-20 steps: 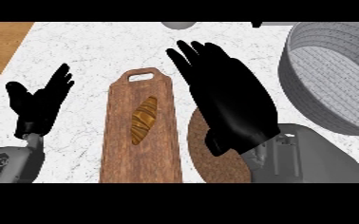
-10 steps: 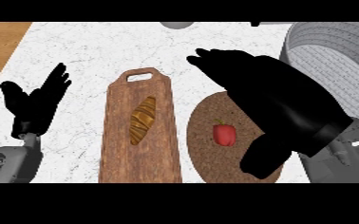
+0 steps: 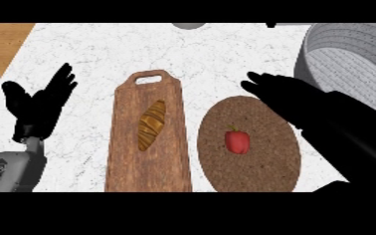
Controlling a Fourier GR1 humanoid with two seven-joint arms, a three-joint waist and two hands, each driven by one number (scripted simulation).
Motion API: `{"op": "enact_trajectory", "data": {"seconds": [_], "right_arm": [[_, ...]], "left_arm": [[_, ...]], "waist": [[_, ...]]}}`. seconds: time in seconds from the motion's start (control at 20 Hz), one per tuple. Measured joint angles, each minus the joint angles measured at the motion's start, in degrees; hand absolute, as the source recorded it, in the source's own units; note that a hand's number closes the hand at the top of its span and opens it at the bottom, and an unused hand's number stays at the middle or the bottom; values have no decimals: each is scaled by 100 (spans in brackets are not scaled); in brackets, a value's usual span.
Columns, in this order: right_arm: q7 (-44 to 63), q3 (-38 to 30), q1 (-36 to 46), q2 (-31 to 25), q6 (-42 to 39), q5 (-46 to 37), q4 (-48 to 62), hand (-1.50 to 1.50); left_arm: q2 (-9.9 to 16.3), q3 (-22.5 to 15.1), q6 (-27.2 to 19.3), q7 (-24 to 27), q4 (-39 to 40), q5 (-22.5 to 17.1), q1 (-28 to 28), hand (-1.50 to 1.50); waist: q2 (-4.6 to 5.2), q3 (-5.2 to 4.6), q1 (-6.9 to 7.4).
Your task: Pick the bell pepper from the placemat and place it in the basket
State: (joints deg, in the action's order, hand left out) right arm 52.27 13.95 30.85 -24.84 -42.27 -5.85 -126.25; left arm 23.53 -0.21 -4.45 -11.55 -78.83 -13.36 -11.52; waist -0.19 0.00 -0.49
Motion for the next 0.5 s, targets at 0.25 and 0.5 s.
{"op": "enact_trajectory", "data": {"seconds": [0.25, 0.5], "right_arm": [[-998, 200, -901, 150, 221, -1223, -11, -150], [-2288, 524, -1667, 238, 1013, -2404, 349, -150]], "left_arm": [[-93, 11, -8, -118, -241, 115, 96, 0], [-152, 109, 79, -61, -87, 183, -9, 0]], "waist": [[15, 5, 47], [24, 6, 46]]}}
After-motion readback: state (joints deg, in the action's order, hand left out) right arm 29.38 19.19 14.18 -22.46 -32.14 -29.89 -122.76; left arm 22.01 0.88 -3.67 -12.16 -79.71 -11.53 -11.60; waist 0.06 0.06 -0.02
